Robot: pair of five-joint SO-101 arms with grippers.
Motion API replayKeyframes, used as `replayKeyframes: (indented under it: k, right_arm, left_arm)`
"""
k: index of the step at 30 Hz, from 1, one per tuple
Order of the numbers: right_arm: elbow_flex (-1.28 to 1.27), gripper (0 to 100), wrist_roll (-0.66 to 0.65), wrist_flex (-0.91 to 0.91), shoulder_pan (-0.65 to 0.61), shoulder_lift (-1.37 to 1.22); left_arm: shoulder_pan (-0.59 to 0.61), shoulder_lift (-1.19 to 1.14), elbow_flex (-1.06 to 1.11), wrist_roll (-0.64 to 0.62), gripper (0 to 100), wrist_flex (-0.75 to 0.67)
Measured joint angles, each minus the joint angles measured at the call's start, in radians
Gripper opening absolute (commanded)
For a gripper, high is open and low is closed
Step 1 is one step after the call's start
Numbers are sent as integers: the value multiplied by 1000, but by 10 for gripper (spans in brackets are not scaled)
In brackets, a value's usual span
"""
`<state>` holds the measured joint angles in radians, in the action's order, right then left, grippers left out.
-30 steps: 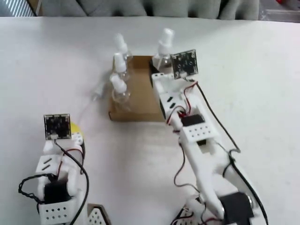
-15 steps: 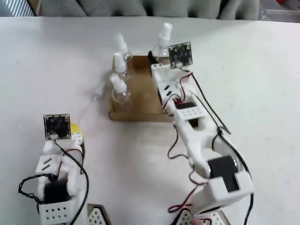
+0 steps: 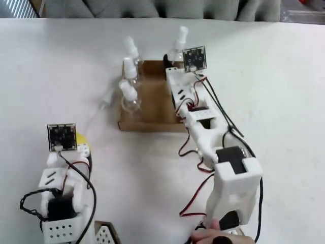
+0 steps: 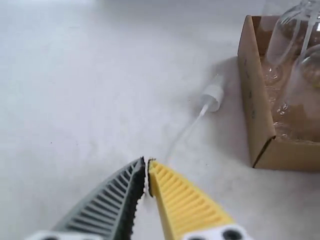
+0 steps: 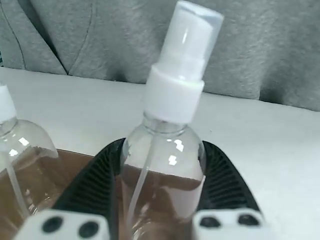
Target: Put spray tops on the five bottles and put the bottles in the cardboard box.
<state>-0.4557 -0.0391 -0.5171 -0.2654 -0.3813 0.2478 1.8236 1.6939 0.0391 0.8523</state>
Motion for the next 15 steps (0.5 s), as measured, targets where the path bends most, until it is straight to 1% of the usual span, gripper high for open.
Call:
replayKeyframes:
  k: [15]
  right_arm:
    - [0,15,0,-166,31,-110]
  left_arm:
    - [0,0,0,0,23,0]
